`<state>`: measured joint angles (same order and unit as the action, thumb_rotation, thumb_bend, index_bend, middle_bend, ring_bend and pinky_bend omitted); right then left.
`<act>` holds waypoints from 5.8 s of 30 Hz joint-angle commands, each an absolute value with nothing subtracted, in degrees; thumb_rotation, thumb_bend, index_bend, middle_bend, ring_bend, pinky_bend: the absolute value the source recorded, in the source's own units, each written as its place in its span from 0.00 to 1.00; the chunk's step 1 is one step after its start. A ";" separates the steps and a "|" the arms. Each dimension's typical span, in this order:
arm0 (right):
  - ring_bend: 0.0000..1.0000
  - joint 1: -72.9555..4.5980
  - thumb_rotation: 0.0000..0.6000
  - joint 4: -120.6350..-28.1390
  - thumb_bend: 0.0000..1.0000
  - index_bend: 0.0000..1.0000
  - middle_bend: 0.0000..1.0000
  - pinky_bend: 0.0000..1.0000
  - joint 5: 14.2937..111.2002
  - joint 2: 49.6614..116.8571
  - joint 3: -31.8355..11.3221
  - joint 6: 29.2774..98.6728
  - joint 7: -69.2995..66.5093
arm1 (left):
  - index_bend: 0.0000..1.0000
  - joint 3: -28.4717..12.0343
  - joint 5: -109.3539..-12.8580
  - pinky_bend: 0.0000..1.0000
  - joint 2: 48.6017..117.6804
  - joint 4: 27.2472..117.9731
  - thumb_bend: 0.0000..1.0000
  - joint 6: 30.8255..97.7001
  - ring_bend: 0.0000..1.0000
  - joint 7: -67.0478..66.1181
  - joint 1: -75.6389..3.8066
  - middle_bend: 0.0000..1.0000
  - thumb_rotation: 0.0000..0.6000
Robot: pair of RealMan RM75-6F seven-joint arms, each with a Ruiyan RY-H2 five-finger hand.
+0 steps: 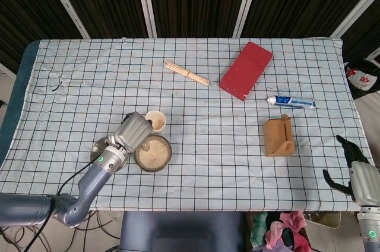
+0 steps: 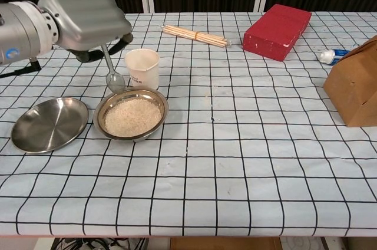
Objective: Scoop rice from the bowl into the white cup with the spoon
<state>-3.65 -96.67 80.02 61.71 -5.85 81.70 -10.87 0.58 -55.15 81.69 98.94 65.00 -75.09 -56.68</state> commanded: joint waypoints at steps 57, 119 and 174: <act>0.08 -3.31 1.00 -97.75 0.31 0.08 0.11 0.22 79.56 60.88 -6.25 81.31 -14.71 | 0.79 3.38 -37.28 1.00 100.09 93.68 0.47 77.33 1.00 -109.28 -63.75 1.00 1.00; 0.08 -3.12 1.00 -98.13 0.31 0.08 0.11 0.22 79.36 60.82 -6.62 81.49 -15.97 | 0.80 -3.41 -36.87 1.00 108.41 92.07 0.48 85.42 1.00 -99.46 -58.96 1.00 1.00; 0.08 -2.95 1.00 -98.74 0.31 0.08 0.11 0.22 78.85 60.55 -6.64 81.14 -15.97 | 0.80 -4.06 -55.01 1.00 100.27 94.54 0.48 83.20 1.00 -65.04 -44.68 1.00 1.00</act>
